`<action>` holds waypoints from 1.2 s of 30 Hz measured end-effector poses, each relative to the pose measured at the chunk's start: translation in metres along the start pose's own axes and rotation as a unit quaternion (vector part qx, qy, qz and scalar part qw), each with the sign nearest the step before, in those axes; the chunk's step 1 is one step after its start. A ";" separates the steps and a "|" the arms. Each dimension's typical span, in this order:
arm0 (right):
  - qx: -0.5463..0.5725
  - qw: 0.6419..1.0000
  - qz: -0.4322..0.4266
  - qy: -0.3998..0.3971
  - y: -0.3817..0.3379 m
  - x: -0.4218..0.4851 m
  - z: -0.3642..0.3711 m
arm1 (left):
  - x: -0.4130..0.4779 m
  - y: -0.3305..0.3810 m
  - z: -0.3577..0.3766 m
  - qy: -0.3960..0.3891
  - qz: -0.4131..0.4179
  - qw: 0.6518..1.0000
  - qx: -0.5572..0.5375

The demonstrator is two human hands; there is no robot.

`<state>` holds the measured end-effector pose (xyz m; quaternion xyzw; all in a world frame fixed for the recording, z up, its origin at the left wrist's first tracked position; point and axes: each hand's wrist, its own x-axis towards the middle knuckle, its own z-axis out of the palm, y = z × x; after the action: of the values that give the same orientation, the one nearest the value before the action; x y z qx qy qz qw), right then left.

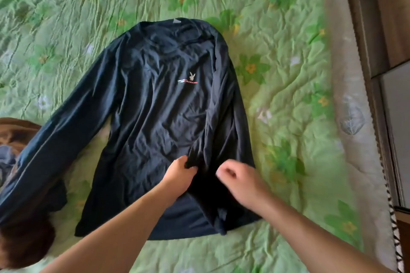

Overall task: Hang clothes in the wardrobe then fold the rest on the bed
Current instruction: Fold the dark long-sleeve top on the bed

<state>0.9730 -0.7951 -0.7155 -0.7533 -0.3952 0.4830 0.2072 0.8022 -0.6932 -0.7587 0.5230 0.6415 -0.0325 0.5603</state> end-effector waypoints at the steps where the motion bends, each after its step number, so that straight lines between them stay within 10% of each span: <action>1: 0.035 0.997 0.032 0.055 0.001 0.018 -0.003 | 0.006 -0.007 -0.005 -0.007 0.008 0.999 0.042; 12: 0.301 0.922 0.142 0.195 -0.078 0.200 -0.050 | 0.045 0.039 -0.005 0.003 0.187 0.981 0.057; 18: 0.107 0.984 0.044 0.138 -0.095 0.205 -0.016 | 0.081 0.058 -0.017 -0.058 0.132 0.990 0.007; 24: -0.099 0.963 -0.080 0.237 -0.053 0.187 -0.029 | 0.076 0.051 -0.030 -0.098 0.009 0.945 -0.312; 30: -0.399 0.892 -0.107 0.183 -0.017 0.170 -0.040 | 0.070 0.037 -0.029 -0.150 0.060 0.962 -0.221; 32: -0.340 0.914 -0.111 0.191 -0.022 0.171 -0.039 | 0.067 0.031 -0.027 -0.160 0.084 0.973 -0.146; 36: 0.116 0.964 0.042 0.236 -0.049 0.178 -0.049 | 0.061 0.022 -0.030 -0.176 0.069 0.980 -0.068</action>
<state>1.0368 -0.6205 -0.7594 -0.8325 -0.2446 0.3426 0.3603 0.8080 -0.6263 -0.7816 0.5129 0.4961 -0.0415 0.6994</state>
